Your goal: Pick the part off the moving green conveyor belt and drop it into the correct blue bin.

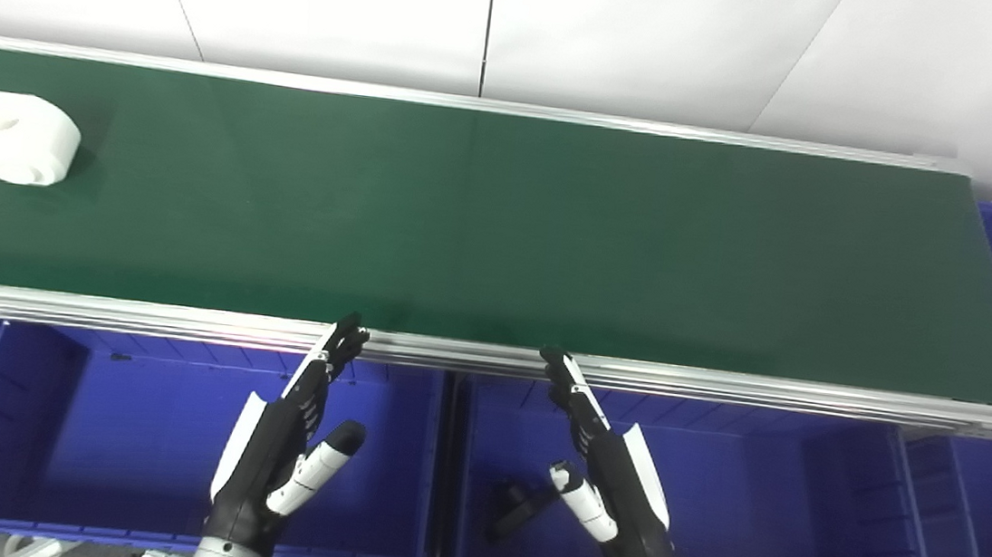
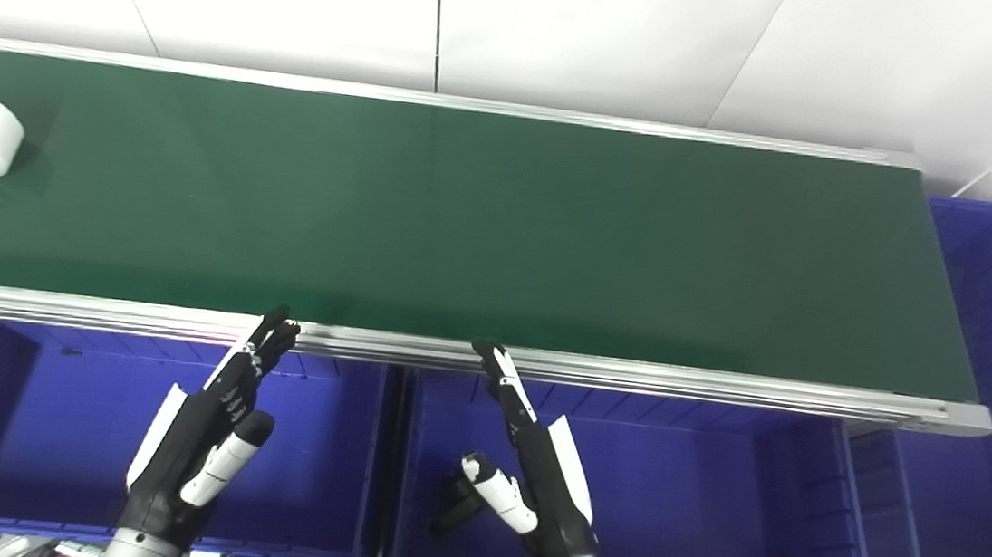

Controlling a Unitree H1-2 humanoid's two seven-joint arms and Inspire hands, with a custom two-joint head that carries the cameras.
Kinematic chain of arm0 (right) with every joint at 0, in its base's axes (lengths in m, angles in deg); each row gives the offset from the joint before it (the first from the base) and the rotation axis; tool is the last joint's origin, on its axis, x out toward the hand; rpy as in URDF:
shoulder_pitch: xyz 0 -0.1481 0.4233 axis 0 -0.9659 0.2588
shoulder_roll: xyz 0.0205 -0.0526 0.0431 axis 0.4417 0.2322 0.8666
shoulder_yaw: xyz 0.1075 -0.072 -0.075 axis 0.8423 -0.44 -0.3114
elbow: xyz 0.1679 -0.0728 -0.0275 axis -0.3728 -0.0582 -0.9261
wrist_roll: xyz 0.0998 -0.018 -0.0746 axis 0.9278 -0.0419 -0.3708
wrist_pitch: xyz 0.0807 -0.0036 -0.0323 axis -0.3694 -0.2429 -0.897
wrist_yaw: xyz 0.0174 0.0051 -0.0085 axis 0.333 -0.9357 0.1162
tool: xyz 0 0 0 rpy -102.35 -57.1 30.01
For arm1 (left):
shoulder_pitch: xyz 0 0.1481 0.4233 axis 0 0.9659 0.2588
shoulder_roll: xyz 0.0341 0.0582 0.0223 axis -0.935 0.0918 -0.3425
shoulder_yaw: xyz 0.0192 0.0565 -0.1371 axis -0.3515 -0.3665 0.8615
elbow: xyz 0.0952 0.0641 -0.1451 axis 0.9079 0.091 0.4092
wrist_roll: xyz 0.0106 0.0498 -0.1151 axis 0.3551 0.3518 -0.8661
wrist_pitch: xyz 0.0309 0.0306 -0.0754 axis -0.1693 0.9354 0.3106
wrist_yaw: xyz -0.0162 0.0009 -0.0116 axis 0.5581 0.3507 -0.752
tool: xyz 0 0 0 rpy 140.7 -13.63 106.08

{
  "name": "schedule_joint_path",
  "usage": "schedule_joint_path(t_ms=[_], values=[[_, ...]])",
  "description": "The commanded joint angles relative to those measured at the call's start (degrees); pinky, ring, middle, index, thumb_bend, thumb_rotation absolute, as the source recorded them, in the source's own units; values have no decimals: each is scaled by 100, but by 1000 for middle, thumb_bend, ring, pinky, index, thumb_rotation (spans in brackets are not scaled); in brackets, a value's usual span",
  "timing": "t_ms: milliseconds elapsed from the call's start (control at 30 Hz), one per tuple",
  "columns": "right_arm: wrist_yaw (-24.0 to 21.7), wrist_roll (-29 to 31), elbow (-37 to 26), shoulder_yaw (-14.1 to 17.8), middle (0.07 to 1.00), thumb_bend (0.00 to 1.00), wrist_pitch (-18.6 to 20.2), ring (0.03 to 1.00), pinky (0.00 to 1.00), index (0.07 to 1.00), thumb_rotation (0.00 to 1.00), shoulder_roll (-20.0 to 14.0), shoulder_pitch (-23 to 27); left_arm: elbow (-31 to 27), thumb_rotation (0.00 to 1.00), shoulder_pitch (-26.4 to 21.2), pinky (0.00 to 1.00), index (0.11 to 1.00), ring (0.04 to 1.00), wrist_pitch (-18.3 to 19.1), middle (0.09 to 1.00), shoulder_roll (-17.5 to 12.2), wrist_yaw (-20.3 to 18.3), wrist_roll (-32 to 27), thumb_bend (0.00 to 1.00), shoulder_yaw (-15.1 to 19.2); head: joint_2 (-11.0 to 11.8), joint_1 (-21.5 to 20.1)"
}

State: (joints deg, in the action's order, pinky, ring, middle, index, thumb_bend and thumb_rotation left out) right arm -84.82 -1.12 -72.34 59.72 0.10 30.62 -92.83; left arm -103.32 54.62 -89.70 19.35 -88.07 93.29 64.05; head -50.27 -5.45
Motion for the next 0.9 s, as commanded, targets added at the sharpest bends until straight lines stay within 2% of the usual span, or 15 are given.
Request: schedule_joint_path(t_ms=[0, 400, 533, 667, 700, 733, 767, 800, 833, 867], values=[[-38, 24, -179, -17, 1000, 863, -176, 979, 956, 957, 972, 31, -36, -130, 839, 24, 1000, 954, 957, -189, 938, 23, 28, 21, 661, -24, -5, 3], [-40, 16, -181, -21, 996, 869, -138, 973, 952, 953, 972, 43, -28, -124, 831, 7, 1000, 954, 962, -175, 940, 8, 3, -38, 650, -18, 7, -13], [-35, 52, -54, -13, 997, 866, -244, 974, 955, 954, 971, 31, -2, -15, 840, -29, 1000, 956, 960, -237, 940, -2, 0, -10, 659, -24, 132, 96], [-24, 65, 93, 9, 999, 879, -347, 975, 956, 958, 980, -4, 16, 139, 828, -44, 1000, 953, 962, -321, 940, 38, 30, 26, 638, -47, 373, 350], [-24, 74, 138, 17, 999, 879, -380, 974, 955, 958, 980, -16, 22, 184, 821, -48, 999, 951, 961, -342, 940, 56, 45, 43, 636, -53, 373, 350], [-24, 95, 219, 30, 1000, 878, -444, 974, 955, 959, 977, -35, 36, 264, 817, -58, 992, 949, 958, -392, 940, 80, 66, 67, 635, -62, 521, 527], [-23, 109, 282, 40, 1000, 877, -495, 973, 955, 958, 973, -48, 46, 337, 808, -69, 981, 946, 954, -459, 939, 99, 80, 71, 632, -68, 521, 527], [-21, 127, 373, 57, 1000, 877, -563, 973, 955, 958, 973, -68, 63, 443, 807, -86, 980, 946, 954, -544, 939, 128, 101, 90, 632, -76, 681, 734], [-18, 137, 436, 69, 1000, 877, -614, 971, 954, 958, 974, -80, 75, 516, 803, -98, 977, 944, 953, -604, 937, 148, 114, 102, 634, -80, 681, 734], [-11, 154, 556, 90, 1000, 877, -708, 971, 953, 958, 974, -101, 99, 629, 802, -123, 976, 944, 953, -680, 936, 176, 127, 112, 635, -90, 868, 952]])
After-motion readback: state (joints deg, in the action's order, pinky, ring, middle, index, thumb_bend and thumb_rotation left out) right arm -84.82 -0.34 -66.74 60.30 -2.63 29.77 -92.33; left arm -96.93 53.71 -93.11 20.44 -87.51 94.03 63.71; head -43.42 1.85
